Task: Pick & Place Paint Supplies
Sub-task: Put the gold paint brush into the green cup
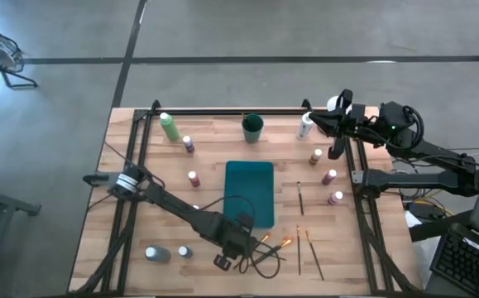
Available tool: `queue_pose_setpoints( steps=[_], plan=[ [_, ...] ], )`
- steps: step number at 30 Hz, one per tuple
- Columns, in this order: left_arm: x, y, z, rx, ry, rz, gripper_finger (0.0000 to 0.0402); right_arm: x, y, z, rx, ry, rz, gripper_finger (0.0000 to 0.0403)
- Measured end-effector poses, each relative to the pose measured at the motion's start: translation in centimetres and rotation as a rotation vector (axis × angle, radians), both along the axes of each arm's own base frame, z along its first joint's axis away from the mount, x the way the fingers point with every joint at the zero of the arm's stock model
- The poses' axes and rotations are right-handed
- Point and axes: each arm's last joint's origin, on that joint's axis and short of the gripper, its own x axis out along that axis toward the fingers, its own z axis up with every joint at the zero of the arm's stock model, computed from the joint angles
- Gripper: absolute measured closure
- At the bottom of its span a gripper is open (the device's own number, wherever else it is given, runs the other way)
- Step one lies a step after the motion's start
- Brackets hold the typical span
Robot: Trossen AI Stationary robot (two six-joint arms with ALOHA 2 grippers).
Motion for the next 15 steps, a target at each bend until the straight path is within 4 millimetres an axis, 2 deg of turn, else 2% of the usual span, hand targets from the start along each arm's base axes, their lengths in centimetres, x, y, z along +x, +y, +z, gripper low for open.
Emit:
queue_pose_setpoints(
  steps=[6,15],
  plan=[
    [0.3,0.0,-1.3,0.013,0.025,0.001,0.0257,0.0,-0.1,0.0,0.002,-0.001,-0.024,0.0394],
    [0.7,-0.2,-1.5,-0.001,-0.005,-0.004,0.0257,0.0,-0.1,0.0,0.002,-0.001,-0.024,0.0394]
  ],
)
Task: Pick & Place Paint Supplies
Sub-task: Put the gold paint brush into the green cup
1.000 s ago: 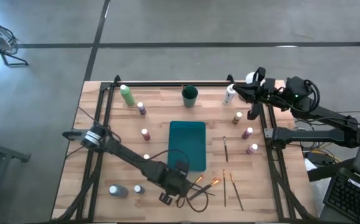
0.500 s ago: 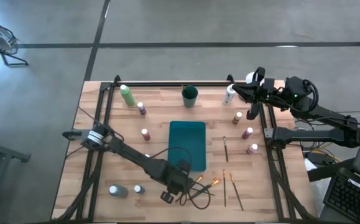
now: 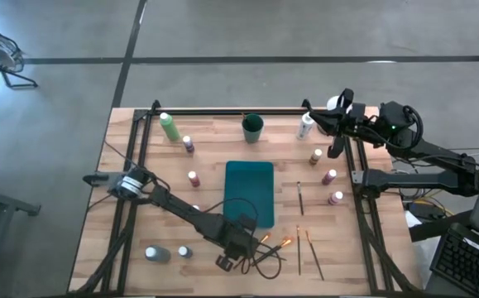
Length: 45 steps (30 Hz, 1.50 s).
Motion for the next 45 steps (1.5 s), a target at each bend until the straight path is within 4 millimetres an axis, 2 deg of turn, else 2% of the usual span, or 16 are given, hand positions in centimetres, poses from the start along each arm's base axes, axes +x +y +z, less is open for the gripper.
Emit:
queue_pose_setpoints(
  steps=[9,22,25,36,45],
  plan=[
    [0.3,0.0,-1.0,-0.006,0.015,-0.001,0.0257,0.0,0.0,0.0,0.0,0.001,0.001,0.0394],
    [0.5,0.4,-1.3,-0.01,0.024,0.021,0.0261,0.0,0.0,0.0,0.0,0.002,0.001,0.0394],
    [0.5,0.3,-1.3,-0.011,0.025,0.02,0.028,0.0,0.0,0.0,0.0,0.002,0.001,0.0394],
    [0.6,0.5,-1.4,0.013,0.014,0.036,0.0389,0.0,0.0,0.0,0.001,0.003,0.001,0.0394],
    [0.8,0.7,-0.5,0.042,0.015,0.07,0.0397,0.0,0.0,0.0,0.001,0.004,0.002,0.0394]
  ],
)
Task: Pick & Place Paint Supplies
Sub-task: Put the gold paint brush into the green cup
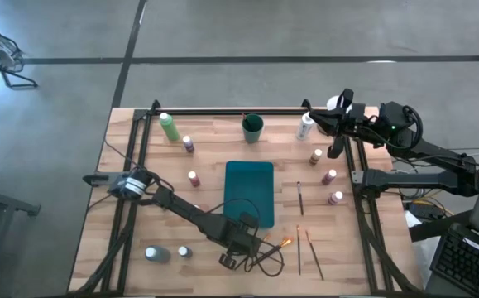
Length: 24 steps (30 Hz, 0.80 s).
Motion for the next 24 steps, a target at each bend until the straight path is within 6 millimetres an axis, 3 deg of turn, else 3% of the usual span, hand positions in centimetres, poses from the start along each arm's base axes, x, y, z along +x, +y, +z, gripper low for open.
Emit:
queue_pose_setpoints(
  steps=[6,11,18,24],
  plan=[
    [0.0,0.0,3.3,0.085,0.053,0.0,0.0399,0.0,0.0,-0.1,0.002,0.005,0.0,0.0394],
    [-0.3,-0.2,7.6,0.25,0.037,-0.001,0.04,0.0,0.0,-0.5,0.028,0.05,0.001,0.0394],
    [-2.4,-1.1,13.0,0.669,-0.042,-0.024,0.04,0.4,-0.1,-1.0,0.228,0.039,0.018,0.0394],
    [-4.2,-2.4,14.6,1.037,-0.067,-0.137,0.04,0.4,0.0,-1.8,0.325,0.096,0.039,0.0394]
  ],
)
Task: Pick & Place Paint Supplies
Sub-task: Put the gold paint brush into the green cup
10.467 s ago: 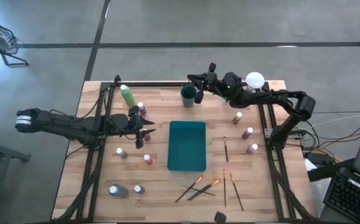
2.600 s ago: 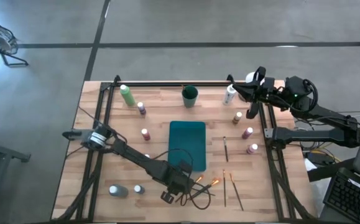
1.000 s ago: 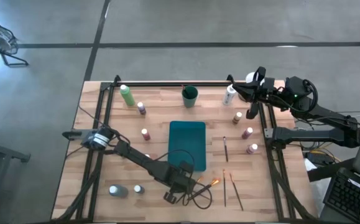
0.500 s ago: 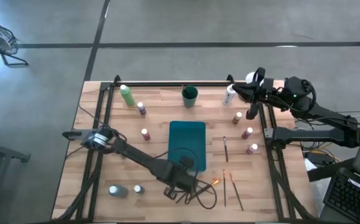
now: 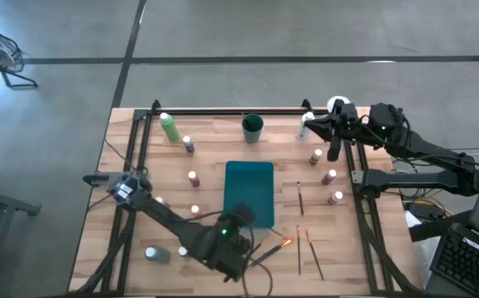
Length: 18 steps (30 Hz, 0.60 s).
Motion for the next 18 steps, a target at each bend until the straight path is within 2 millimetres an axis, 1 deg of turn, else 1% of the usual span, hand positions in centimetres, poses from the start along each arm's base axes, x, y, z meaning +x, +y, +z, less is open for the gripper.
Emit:
queue_pose_setpoints(
  steps=[3,9,18],
  plan=[
    [-0.6,-0.3,-0.1,0.078,0.024,-0.015,0.04,0.0,0.0,-0.4,0.04,0.033,0.008,0.0394],
    [-1.6,-0.7,-0.4,0.281,0.01,-0.027,0.04,0.4,0.1,-1.4,0.106,0.118,0.063,0.0394],
    [-2.5,-1.7,0.0,0.457,-0.01,-0.079,0.04,2.7,-0.3,-2.6,0.193,0.18,0.152,0.0394]
  ],
)
